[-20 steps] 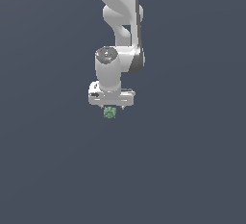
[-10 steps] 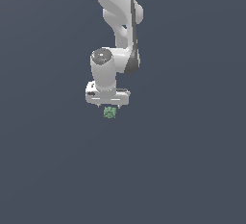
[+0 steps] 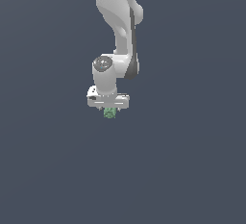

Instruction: Pick up the object and move it to a goal position.

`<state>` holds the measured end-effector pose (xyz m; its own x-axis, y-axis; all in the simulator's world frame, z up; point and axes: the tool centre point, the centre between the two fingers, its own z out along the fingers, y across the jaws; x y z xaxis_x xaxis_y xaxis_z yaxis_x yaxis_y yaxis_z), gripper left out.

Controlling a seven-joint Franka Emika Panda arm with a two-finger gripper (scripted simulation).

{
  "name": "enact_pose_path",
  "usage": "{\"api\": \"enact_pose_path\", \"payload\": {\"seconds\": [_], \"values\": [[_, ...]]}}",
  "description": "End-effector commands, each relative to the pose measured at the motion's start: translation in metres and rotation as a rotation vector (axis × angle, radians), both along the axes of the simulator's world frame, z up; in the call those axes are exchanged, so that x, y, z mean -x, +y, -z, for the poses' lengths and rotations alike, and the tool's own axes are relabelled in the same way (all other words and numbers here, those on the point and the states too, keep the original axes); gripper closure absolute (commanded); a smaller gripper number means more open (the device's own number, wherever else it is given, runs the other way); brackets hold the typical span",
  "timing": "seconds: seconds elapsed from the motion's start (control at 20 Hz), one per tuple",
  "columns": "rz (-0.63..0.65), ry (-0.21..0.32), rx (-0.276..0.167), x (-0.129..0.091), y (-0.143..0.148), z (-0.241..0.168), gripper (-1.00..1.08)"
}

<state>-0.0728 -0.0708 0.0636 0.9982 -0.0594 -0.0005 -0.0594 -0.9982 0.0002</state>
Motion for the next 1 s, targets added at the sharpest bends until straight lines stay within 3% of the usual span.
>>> {"api": "enact_pose_path", "payload": {"seconds": [0.0, 0.3, 0.35, 0.95], "values": [[0.001, 0.000, 0.000, 0.001, 0.000, 0.011, -0.92], [0.001, 0.000, 0.000, 0.000, 0.000, 0.022, -0.92], [0.001, 0.000, 0.000, 0.000, 0.000, 0.022, 1.08], [0.000, -0.001, 0.000, -0.001, 0.000, 0.020, 1.08]]}}
